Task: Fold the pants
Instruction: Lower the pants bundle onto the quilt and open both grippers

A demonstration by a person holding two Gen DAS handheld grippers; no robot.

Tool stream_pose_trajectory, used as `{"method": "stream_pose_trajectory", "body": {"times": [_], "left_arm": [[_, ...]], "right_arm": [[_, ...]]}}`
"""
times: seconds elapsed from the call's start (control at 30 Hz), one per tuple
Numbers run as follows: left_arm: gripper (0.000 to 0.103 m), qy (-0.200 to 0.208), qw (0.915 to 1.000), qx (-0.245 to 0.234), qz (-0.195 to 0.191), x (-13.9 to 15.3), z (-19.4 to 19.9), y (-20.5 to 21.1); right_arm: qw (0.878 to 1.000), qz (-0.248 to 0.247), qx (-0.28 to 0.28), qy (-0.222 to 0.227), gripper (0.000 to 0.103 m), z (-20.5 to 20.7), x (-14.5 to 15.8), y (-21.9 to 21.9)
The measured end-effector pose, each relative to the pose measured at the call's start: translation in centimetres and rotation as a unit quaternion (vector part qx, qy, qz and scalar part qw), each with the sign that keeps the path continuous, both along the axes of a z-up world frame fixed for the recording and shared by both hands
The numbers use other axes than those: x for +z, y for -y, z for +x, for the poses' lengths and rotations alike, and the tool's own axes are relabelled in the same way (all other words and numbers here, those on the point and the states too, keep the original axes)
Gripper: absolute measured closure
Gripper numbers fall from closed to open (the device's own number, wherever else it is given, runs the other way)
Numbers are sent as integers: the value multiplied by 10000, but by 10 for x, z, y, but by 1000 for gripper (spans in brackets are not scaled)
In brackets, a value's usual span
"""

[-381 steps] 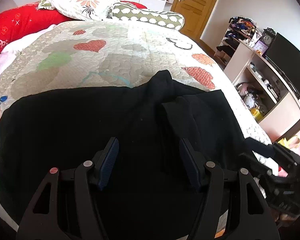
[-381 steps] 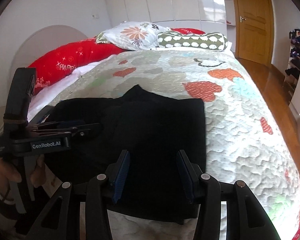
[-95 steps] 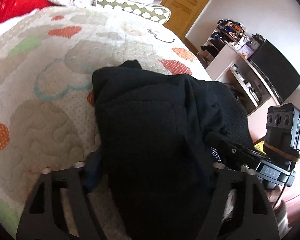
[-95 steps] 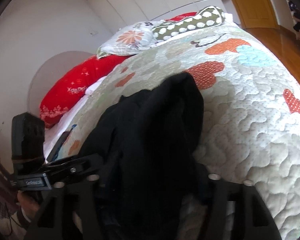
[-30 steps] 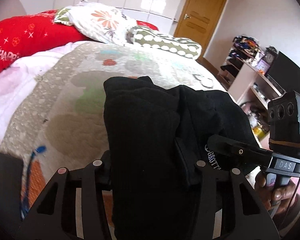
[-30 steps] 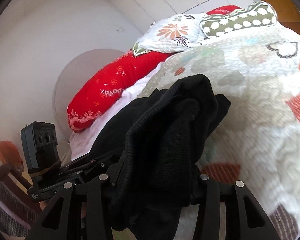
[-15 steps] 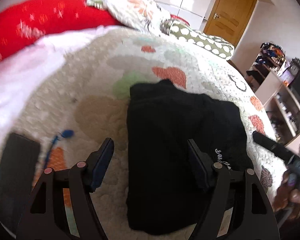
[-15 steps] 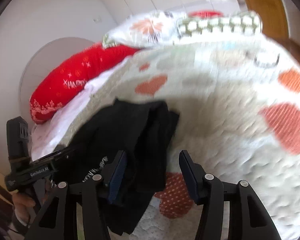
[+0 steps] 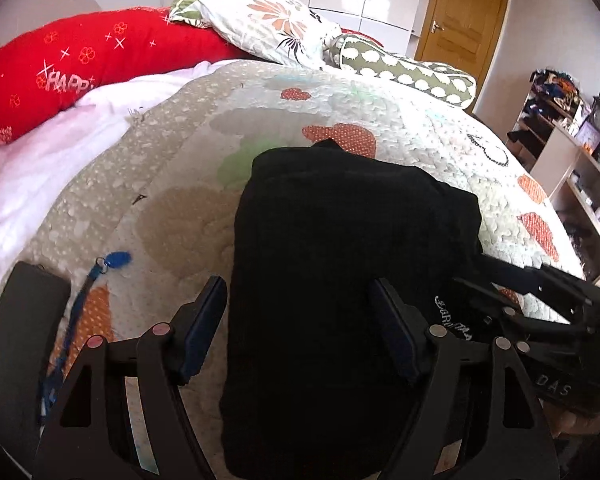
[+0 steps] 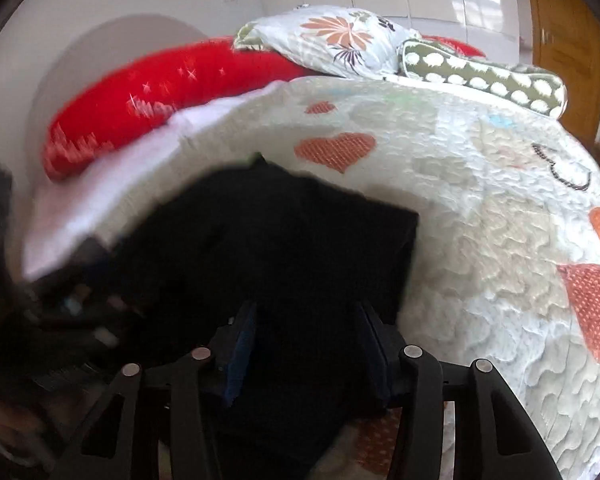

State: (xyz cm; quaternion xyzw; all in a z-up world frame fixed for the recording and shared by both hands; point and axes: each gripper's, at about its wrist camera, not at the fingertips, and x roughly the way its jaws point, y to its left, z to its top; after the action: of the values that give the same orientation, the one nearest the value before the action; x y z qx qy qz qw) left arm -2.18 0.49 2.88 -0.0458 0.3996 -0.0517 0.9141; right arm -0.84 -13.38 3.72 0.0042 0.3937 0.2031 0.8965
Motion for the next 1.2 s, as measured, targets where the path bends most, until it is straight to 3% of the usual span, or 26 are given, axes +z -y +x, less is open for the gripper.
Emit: {"method": "stream_pose_trajectory", "body": {"times": [0.13,0.27,0.47,0.6,0.87,1.2], "left_arm": [[28,0,9999,64,133,6,-4,6],[28,61,9997,139,208,10,-14,7],[28,83,9994,305,119,13,-28,5],[28,256,9985,421,223,20,-46,6],[28,564,9950,648,514,40,-75,12],[28,810,9917,797,602,59,-114,21]], "right_arm": [[9996,186,-95,-185,54,-4,12,10],[9997,234,-91,-19,54,-24,23,10],[9999,-136,62,-63,51,-39,4,-7],[9998,126,-49,-122,52,-44,15,1],[9968,94,-487,633,51,-77,60,13],[9966,164,-605,542,49,-100,65,17]]}}
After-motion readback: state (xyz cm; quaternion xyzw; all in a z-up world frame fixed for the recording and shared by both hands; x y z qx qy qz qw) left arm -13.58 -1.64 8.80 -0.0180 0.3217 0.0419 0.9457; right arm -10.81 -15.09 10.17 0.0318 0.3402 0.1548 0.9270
